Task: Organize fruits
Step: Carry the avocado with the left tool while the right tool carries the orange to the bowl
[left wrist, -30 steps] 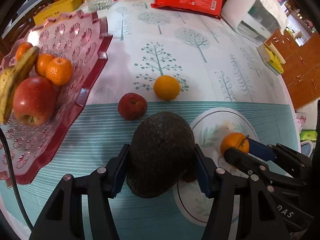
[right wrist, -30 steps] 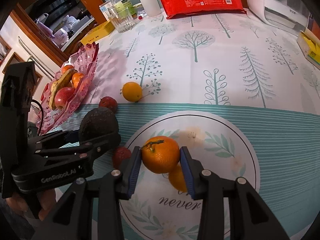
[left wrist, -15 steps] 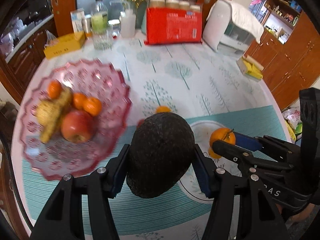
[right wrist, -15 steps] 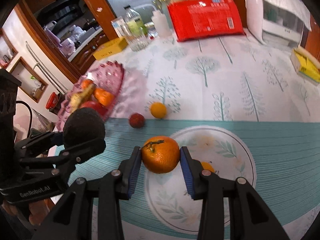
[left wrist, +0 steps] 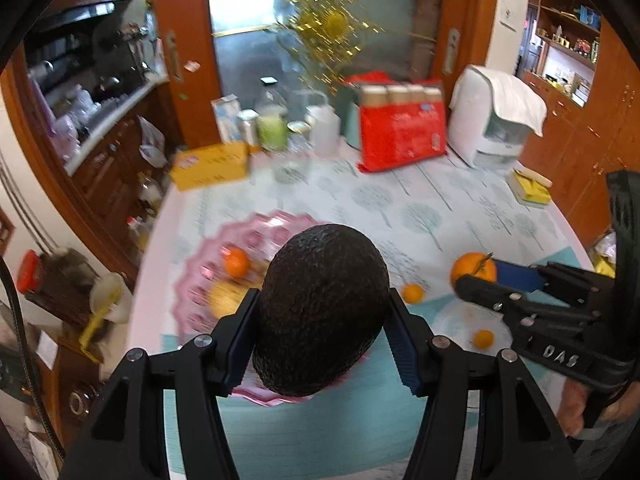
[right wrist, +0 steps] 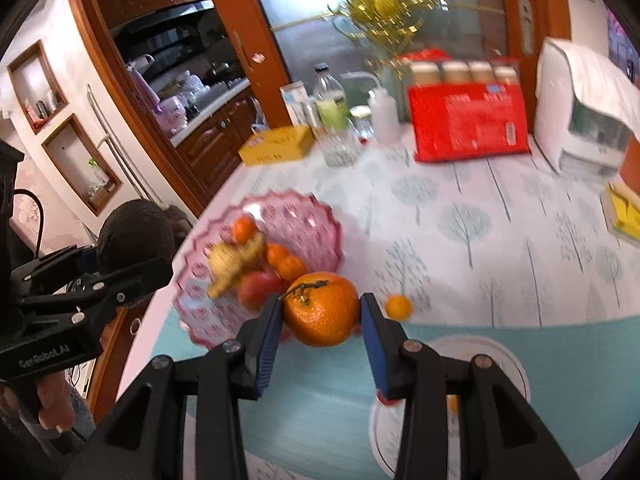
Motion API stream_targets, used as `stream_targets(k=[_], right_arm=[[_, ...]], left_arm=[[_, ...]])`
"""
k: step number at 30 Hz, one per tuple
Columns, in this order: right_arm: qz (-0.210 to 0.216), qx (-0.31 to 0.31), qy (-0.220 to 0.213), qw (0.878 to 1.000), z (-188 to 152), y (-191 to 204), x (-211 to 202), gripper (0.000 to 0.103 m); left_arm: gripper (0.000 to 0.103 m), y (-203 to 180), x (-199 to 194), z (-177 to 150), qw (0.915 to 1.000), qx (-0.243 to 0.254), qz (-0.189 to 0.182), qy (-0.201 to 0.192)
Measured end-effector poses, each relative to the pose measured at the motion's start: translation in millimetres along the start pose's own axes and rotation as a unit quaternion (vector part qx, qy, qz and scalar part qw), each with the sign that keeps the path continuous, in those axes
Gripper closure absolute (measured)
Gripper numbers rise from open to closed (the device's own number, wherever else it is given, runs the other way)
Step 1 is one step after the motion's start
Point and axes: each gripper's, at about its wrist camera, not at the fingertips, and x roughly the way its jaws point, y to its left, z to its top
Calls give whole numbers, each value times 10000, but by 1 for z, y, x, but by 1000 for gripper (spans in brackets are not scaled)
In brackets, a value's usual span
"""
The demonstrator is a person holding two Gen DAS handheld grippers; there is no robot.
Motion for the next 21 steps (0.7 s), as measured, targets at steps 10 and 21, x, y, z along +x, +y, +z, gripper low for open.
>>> stream_targets(k=[10,21], right_arm=[[-86,49,98,9999,37,39,48,63],[-351,280,895,9950,21,43,130,63]], left_arm=[[45,59,29,-3,9995,-110,-4,288],[45,76,118,-49,9916,-92,-687,1093]])
